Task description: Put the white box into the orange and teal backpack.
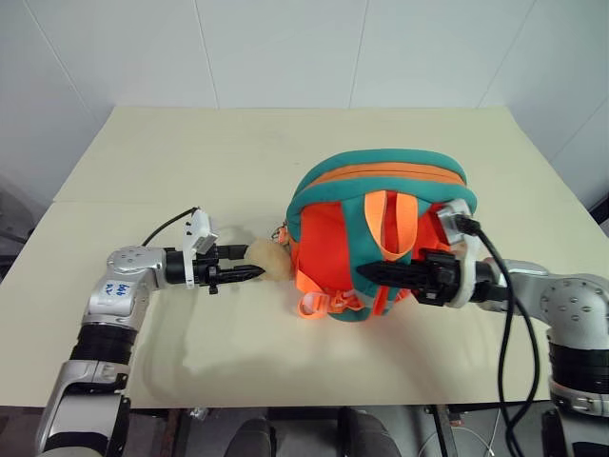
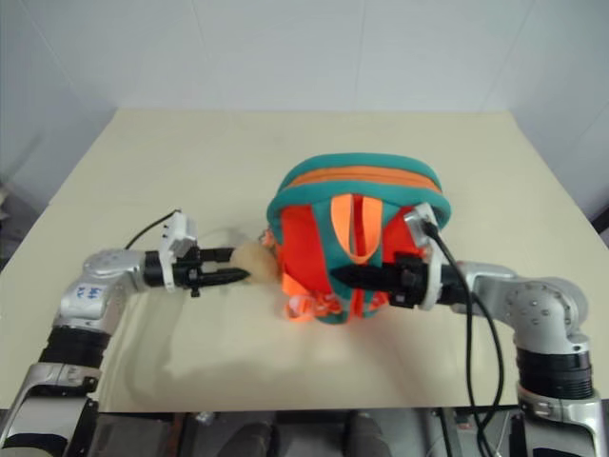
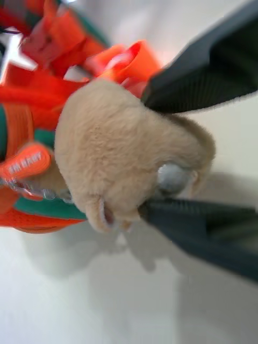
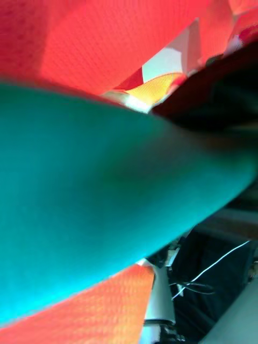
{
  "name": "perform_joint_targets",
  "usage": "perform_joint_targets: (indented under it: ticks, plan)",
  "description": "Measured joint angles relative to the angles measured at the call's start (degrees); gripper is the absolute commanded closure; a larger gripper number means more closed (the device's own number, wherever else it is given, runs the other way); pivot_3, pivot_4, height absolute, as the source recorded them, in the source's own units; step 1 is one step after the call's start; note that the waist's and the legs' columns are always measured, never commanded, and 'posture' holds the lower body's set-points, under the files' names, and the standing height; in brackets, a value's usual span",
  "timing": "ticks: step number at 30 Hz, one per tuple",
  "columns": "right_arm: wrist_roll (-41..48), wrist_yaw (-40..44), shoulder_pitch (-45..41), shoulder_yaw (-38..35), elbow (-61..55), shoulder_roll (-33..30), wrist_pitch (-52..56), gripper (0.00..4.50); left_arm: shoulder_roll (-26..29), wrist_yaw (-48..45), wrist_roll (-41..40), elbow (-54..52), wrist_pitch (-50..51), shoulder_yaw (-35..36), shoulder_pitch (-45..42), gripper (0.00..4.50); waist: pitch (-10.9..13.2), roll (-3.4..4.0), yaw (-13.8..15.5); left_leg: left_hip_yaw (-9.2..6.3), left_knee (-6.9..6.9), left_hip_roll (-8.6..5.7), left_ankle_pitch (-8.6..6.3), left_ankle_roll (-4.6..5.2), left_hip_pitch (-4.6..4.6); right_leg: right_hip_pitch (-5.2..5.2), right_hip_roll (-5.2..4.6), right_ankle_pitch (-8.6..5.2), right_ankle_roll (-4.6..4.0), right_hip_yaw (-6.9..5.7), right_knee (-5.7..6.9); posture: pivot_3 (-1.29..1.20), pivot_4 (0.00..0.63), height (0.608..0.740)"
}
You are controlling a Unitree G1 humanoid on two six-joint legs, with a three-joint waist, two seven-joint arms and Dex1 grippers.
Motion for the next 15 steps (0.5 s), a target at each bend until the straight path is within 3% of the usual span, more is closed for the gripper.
perform_joint_targets:
  ticks: [4, 5, 9, 15]
  plan:
    - [-6.1, 4.6, 2.7, 0.3, -3.1, -4.2, -7.2, 0.26, 2.7, 0.3, -2.0, -8.2, 1.7, 2.8, 4.6, 0.00, 0.0, 0.01, -0.2, 0.04, -0.04, 0.01, -0.04, 0.06, -0.03, 0.01, 0.00, 0.00, 0.00, -0.01, -0.18, 0.00, 0.150, 0.740]
    - [-8.8, 6.0, 3.9, 0.4, -3.9, -5.7, -9.9, 0.01, 2.8, 0.6, -2.7, -9.7, 1.8, 3.7, 6.1, 0.00, 0.0, 0.01, -0.2, 0.05, -0.04, 0.01, -0.05, 0.08, -0.06, 0.01, 0.00, 0.00, 0.01, -0.02, -0.22, 0.00, 0.150, 0.740]
    - [-18.3, 11.3, 9.3, 0.5, -4.6, -10.0, -20.2, 0.01, 3.5, 1.9, -3.8, -14.5, 1.8, 7.0, 12.3, 0.00, 0.0, 0.00, -0.2, 0.08, -0.01, 0.01, -0.07, 0.10, -0.07, 0.01, 0.00, 0.02, 0.03, -0.02, -0.24, 0.00, 0.150, 0.740]
    - [-25.6, 16.6, 16.3, -0.4, -2.5, -14.0, -28.8, 0.01, 3.2, 3.8, -5.2, -18.3, 2.5, 8.2, 14.4, 0.00, 0.0, 0.01, 0.4, 0.08, 0.03, 0.00, -0.06, 0.09, 0.05, 0.12, 0.00, 0.01, 0.02, -0.01, -0.37, 0.00, 0.150, 0.740]
